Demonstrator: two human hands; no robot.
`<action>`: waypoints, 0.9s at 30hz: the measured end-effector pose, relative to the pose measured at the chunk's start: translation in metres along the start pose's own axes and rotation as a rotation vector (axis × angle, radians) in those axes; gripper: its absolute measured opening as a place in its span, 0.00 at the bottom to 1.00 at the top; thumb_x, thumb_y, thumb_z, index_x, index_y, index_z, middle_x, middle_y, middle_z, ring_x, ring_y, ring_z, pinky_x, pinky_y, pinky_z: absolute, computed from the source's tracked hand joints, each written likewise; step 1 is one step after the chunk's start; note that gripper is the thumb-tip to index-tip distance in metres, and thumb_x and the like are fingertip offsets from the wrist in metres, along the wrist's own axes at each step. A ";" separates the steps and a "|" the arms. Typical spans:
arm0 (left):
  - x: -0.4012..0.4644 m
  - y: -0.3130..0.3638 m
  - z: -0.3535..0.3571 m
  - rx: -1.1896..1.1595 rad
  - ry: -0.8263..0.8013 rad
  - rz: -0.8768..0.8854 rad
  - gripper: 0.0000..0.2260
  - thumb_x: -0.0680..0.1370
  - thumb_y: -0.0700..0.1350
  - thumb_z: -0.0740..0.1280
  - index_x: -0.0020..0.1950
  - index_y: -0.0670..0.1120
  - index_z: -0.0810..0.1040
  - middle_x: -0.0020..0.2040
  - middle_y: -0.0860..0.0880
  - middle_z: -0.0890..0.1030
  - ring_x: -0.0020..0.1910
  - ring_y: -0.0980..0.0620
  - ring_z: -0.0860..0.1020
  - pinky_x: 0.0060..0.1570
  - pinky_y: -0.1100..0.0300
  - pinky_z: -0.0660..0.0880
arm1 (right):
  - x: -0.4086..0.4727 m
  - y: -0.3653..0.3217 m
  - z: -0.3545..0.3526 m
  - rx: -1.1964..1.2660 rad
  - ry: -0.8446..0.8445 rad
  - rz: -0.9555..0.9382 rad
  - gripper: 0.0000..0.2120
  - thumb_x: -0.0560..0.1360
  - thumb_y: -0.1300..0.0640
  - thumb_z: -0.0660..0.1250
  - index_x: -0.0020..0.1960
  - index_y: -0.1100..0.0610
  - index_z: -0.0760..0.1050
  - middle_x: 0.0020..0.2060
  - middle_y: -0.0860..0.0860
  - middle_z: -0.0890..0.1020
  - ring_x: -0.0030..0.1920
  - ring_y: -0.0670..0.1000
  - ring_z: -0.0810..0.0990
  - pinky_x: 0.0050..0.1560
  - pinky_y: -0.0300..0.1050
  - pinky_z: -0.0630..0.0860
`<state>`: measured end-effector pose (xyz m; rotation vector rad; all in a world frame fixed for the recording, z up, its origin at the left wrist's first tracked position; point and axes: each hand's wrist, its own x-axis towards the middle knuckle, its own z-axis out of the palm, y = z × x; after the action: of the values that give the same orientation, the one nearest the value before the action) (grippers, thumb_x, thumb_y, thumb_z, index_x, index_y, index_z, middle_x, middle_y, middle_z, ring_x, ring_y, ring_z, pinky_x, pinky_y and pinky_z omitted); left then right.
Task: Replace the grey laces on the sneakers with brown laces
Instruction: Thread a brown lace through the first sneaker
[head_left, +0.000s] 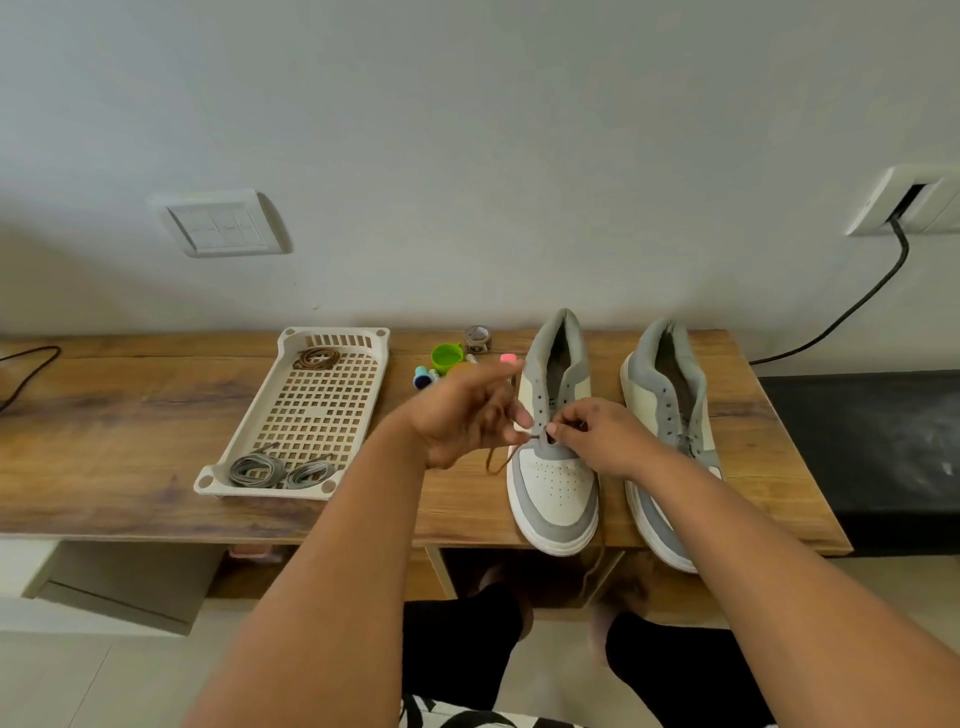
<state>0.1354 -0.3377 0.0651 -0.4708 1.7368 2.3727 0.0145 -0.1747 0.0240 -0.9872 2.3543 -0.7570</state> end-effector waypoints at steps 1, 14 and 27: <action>0.007 -0.006 0.003 0.286 0.202 -0.052 0.19 0.77 0.55 0.69 0.44 0.38 0.76 0.35 0.48 0.81 0.34 0.52 0.78 0.49 0.53 0.80 | -0.001 0.000 -0.001 -0.004 0.026 -0.014 0.12 0.81 0.50 0.63 0.39 0.47 0.74 0.37 0.44 0.75 0.38 0.43 0.72 0.37 0.38 0.65; 0.032 -0.039 0.015 1.023 0.251 -0.037 0.09 0.79 0.48 0.69 0.50 0.43 0.78 0.52 0.45 0.80 0.53 0.47 0.77 0.55 0.52 0.75 | -0.003 0.001 -0.014 0.115 0.086 0.025 0.10 0.82 0.49 0.61 0.54 0.50 0.81 0.49 0.48 0.81 0.50 0.48 0.77 0.49 0.44 0.72; 0.003 -0.015 0.006 0.904 0.273 -0.140 0.19 0.76 0.62 0.66 0.41 0.46 0.78 0.45 0.49 0.81 0.47 0.52 0.77 0.56 0.52 0.73 | -0.009 0.011 -0.025 0.040 0.026 0.077 0.11 0.74 0.45 0.72 0.50 0.51 0.79 0.44 0.45 0.79 0.47 0.47 0.77 0.43 0.39 0.71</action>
<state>0.1364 -0.3269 0.0523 -0.7249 2.5208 1.2470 -0.0003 -0.1535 0.0374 -0.8693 2.3754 -0.7885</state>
